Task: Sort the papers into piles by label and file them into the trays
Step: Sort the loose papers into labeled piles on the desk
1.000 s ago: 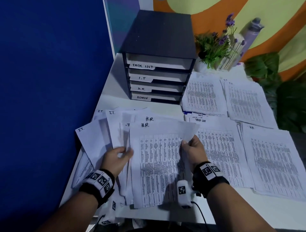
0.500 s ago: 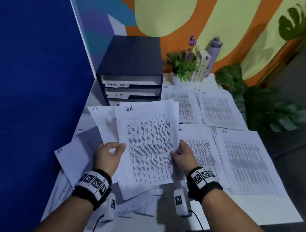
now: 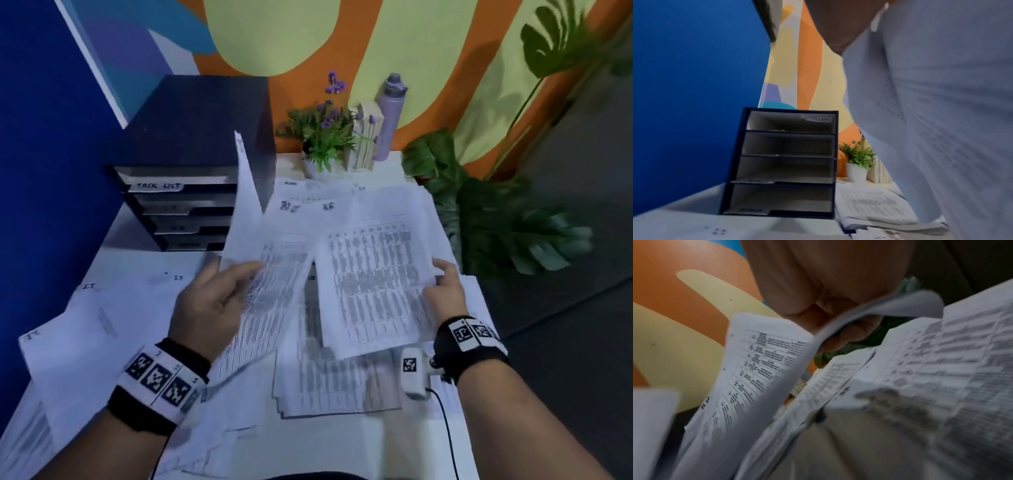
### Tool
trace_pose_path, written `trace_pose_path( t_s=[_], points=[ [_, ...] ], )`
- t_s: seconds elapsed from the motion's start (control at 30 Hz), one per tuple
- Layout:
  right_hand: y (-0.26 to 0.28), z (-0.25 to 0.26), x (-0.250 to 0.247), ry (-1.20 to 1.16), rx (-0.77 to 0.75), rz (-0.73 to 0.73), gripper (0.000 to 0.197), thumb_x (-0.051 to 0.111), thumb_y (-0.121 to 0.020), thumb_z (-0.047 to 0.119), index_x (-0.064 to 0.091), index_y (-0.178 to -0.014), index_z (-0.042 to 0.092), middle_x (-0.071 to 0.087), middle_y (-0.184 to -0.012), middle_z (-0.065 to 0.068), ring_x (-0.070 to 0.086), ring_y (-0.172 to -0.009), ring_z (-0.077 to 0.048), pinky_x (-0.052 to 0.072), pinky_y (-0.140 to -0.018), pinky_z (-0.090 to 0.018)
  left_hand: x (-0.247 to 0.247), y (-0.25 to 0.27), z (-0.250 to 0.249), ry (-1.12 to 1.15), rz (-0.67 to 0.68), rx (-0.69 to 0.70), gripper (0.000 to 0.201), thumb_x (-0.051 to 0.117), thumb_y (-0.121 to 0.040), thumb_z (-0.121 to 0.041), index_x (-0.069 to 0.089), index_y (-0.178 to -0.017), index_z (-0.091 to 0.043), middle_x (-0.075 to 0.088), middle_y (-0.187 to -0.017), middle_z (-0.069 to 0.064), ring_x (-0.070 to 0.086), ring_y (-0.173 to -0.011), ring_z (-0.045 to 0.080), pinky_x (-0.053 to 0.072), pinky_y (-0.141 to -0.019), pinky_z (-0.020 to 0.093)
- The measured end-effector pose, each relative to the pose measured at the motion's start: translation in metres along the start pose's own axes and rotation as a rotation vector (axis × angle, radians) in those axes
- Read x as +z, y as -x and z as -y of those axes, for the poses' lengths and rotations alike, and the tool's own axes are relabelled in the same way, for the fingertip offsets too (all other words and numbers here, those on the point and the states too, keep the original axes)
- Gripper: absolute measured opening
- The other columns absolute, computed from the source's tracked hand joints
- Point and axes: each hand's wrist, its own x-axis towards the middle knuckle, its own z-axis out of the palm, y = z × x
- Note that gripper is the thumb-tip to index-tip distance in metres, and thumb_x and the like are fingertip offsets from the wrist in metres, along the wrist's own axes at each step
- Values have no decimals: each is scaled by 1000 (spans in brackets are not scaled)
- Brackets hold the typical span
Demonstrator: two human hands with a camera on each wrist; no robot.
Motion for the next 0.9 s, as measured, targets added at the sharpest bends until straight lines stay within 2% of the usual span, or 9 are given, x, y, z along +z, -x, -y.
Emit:
trace_pose_path(
  t_s=[0.1, 0.27, 0.4, 0.47, 0.53, 0.67, 0.77, 0.83, 0.9],
  points=[
    [-16, -21, -33, 70, 59, -183, 47, 35, -85, -6, 53, -117, 22, 58, -92, -15, 49, -64, -23, 37, -55, -29, 27, -10, -22, 194, -27, -90, 50, 64, -83, 14, 65, -116, -24, 60, -102, -1, 64, -97, 0, 48, -90, 13],
    [-16, -64, -80, 175, 217, -298, 34, 39, -87, 3, 56, -106, 25, 60, -90, -10, 51, -67, -25, 37, -58, -29, 72, -21, -40, 222, -18, -368, 65, 64, -88, 0, 50, -116, -57, 49, -123, -32, 43, -117, -22, 35, -105, 12],
    [-11, -90, -96, 417, 299, -236, 38, 43, -83, 8, 57, -114, 25, 60, -102, -13, 57, -90, -35, 50, -80, -40, 101, -19, -42, 212, 62, -510, 68, 62, -90, -1, 42, -138, -46, 39, -139, -23, 35, -128, -9, 29, -106, 20],
    [-9, -92, -95, 656, 267, -238, 48, 50, -85, 13, 52, -132, 25, 51, -126, -15, 47, -113, -37, 41, -97, -46, 112, -16, -42, 184, 116, -529, 72, 63, -90, -2, 36, -143, -44, 37, -145, -17, 32, -130, -2, 27, -106, 21],
    [-9, -85, -87, 694, 141, -242, 55, 54, -84, 11, 49, -137, 22, 44, -133, -15, 41, -119, -38, 34, -100, -47, 119, -14, -42, 158, 151, -523, 75, 64, -89, -3, 34, -143, -45, 36, -150, -11, 32, -134, 3, 27, -108, 25],
    [-12, -56, -56, 226, -26, 175, 40, 60, -88, 9, 60, -127, 15, 54, -124, -5, 53, -117, -24, 41, -104, -37, 126, -13, -47, 157, 159, -500, 76, 66, -88, -4, 35, -139, -51, 37, -150, -11, 33, -136, 4, 28, -111, 28],
    [-2, -32, -30, -116, 78, 551, 27, 60, -94, 17, 59, -121, 15, 65, -113, -4, 62, -98, -16, 50, -85, -31, 122, -15, -53, 164, 121, -491, 79, 69, -86, -8, 33, -139, -53, 38, -142, -21, 32, -132, -2, 29, -108, 25],
    [-2, -29, -17, -188, 102, 605, 19, 59, -94, 15, 61, -113, 15, 68, -103, -9, 64, -88, -25, 50, -75, -34, 119, -15, -50, 187, 75, -537, 80, 66, -89, -11, 24, -144, -52, 39, -141, -20, 34, -130, -3, 31, -104, 24],
    [-7, -35, -7, -174, 95, 515, 14, 62, -91, 17, 64, -105, 18, 70, -103, -14, 66, -88, -32, 55, -80, -48, 114, -12, -39, 201, 22, -610, 81, 57, -95, -12, 11, -146, -54, 57, -132, -6, 54, -121, 8, 41, -100, 29]
  ],
)
